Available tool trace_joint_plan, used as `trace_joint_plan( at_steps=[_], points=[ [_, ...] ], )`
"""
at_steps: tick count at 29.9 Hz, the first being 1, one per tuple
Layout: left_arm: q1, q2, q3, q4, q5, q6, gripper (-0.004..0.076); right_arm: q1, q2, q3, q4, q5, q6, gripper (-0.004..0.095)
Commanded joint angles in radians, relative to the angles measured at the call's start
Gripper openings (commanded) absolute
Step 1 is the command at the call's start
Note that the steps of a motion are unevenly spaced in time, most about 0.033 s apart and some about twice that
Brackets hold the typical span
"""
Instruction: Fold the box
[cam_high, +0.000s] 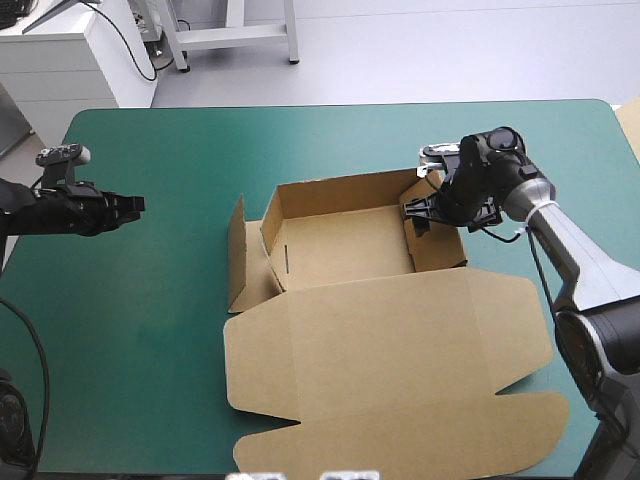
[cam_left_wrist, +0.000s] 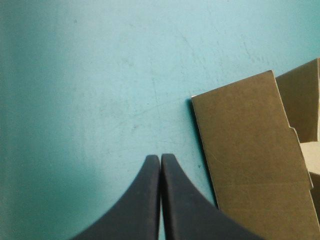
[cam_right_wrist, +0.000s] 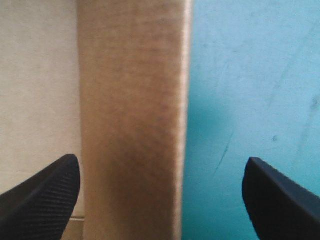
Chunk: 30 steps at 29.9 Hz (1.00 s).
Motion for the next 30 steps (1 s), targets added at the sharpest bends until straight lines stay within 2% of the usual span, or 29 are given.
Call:
trace_joint_plan(
  at_steps=[1, 8, 10, 12, 14, 18, 19, 25, 30],
  points=[
    [0.001, -0.041, -0.023, -0.052, -0.021, -0.007, -0.0008, -0.004, -0.017, -0.030, -0.040, -0.016, -0.010, 0.0808],
    [0.001, -0.041, -0.023, -0.052, -0.023, -0.007, -0.0008, -0.004, 0.017, -0.030, -0.031, 0.006, -0.023, 0.0805],
    [0.001, -0.041, -0.023, -0.052, -0.023, -0.007, -0.0008, -0.004, 0.017, -0.030, -0.026, 0.013, -0.026, 0.0760],
    [0.001, -0.041, -0.023, -0.052, -0.023, -0.005, -0.0008, -0.004, 0.017, -0.030, -0.026, 0.023, -0.027, 0.0639],
    [0.001, -0.041, -0.023, -0.052, -0.023, -0.005, -0.0008, -0.004, 0.017, -0.030, -0.026, 0.038, -0.027, 0.0459],
    [0.001, -0.041, -0.023, -0.052, -0.023, -0.005, -0.0008, -0.004, 0.010, -0.030, -0.031, 0.054, -0.045, -0.0029],
    [0.001, -0.041, -0.023, -0.052, -0.023, -0.005, -0.0008, -0.004, 0.008, -0.032, -0.031, 0.056, -0.048, -0.0008],
    [0.001, -0.041, -0.023, -0.052, -0.028, 0.000, -0.0008, -0.004, 0.006, -0.113, -0.031, 0.116, -0.072, -0.0021],
    [0.001, -0.028, -0.023, -0.022, -0.002, 0.055, -0.0008, -0.006, -0.001, -0.146, 0.051, 0.116, -0.170, -0.0021]
  ],
)
